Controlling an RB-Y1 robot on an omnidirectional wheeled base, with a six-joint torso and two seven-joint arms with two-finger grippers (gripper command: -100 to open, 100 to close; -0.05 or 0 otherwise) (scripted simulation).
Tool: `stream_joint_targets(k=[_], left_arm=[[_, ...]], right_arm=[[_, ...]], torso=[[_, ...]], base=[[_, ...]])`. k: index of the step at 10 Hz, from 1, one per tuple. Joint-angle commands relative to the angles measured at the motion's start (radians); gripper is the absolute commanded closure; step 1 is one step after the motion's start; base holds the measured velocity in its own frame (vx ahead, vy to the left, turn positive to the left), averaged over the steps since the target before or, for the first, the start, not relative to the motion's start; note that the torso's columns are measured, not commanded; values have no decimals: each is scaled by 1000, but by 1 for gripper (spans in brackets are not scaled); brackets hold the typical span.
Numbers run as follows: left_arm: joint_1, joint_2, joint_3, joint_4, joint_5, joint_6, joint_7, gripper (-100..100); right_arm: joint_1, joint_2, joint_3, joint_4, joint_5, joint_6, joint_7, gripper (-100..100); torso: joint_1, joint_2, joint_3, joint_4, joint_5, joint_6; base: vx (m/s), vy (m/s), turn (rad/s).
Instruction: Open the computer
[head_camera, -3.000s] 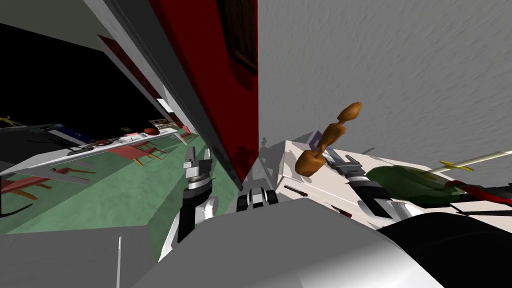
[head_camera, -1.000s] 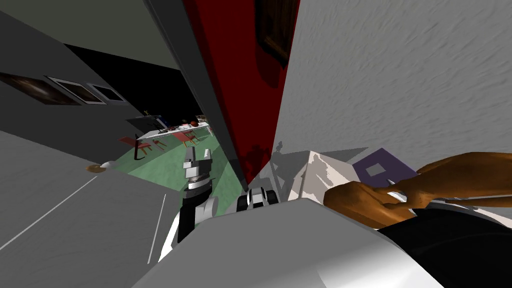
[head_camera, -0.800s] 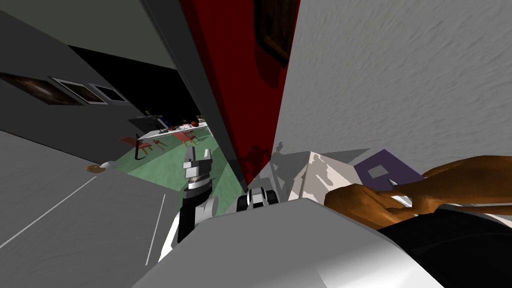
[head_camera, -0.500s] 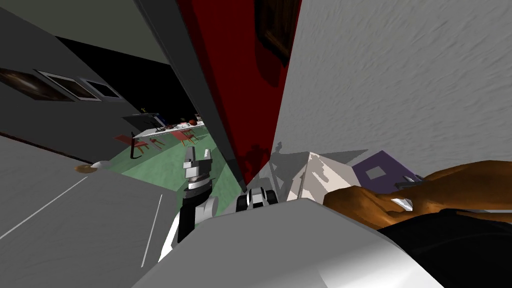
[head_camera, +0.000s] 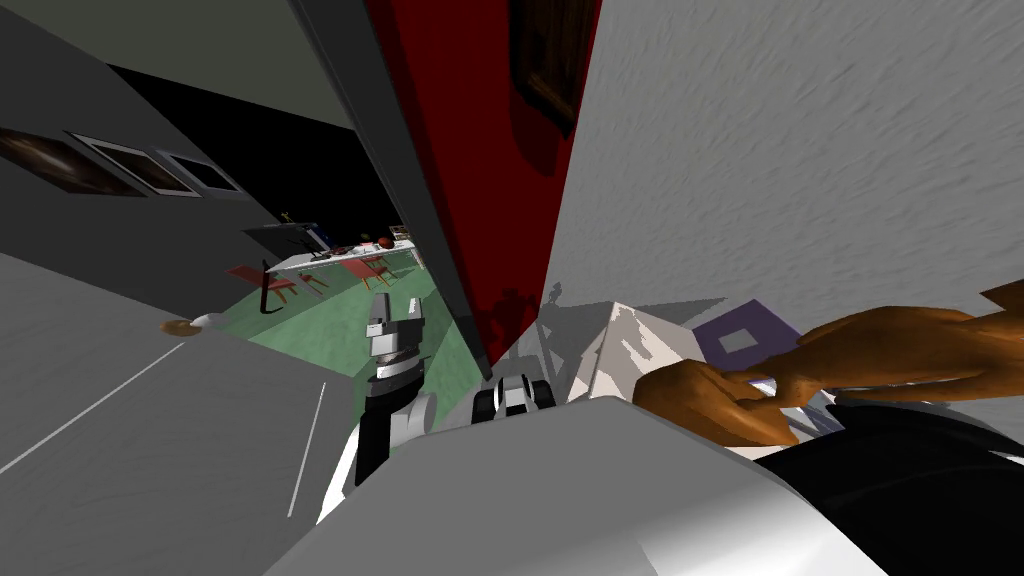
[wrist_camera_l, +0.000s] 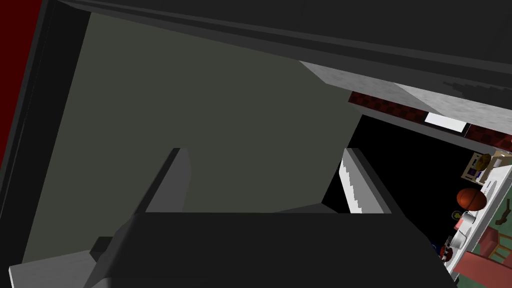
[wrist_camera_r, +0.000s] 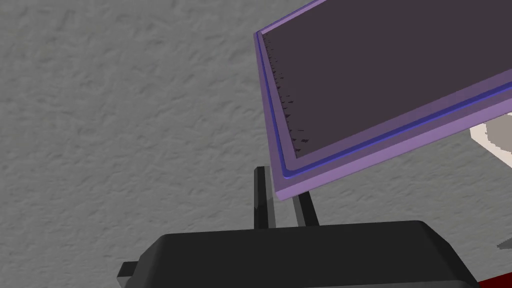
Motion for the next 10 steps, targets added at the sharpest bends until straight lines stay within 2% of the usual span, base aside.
stream_joint_targets(k=[1,3,4,5,9,10], left_arm=[[0,0,0,0,0,0,0,0],[0,0,0,0,0,0,0,0],[0,0,0,0,0,0,0,0],[0,0,0,0,0,0,0,0],[0,0,0,0,0,0,0,0],[0,0,0,0,0,0,0,0]], right_arm=[[2,-21,25,45,-55,5,-64,100],[3,-44,43,70,-98,8,-115,100],[1,-43,35,52,-85,5,-97,100],[-15,-43,50,71,-126,8,-134,100],[-48,-34,84,110,-201,9,-196,100],[-48,-34,84,110,-201,9,-196,100]], torso=[[-2,0,0,0,0,0],[0,-1,-1,0,1,0],[2,-1,-1,0,1,-1],[7,-5,-3,-1,3,-5],[10,-15,-9,-5,-1,-15],[8,-16,-9,-5,-3,-15]], base=[[-84,-43,-18],[-80,-37,-37],[-34,-25,-12],[-68,-65,-49],[-56,-28,50],[-19,-2,13]])
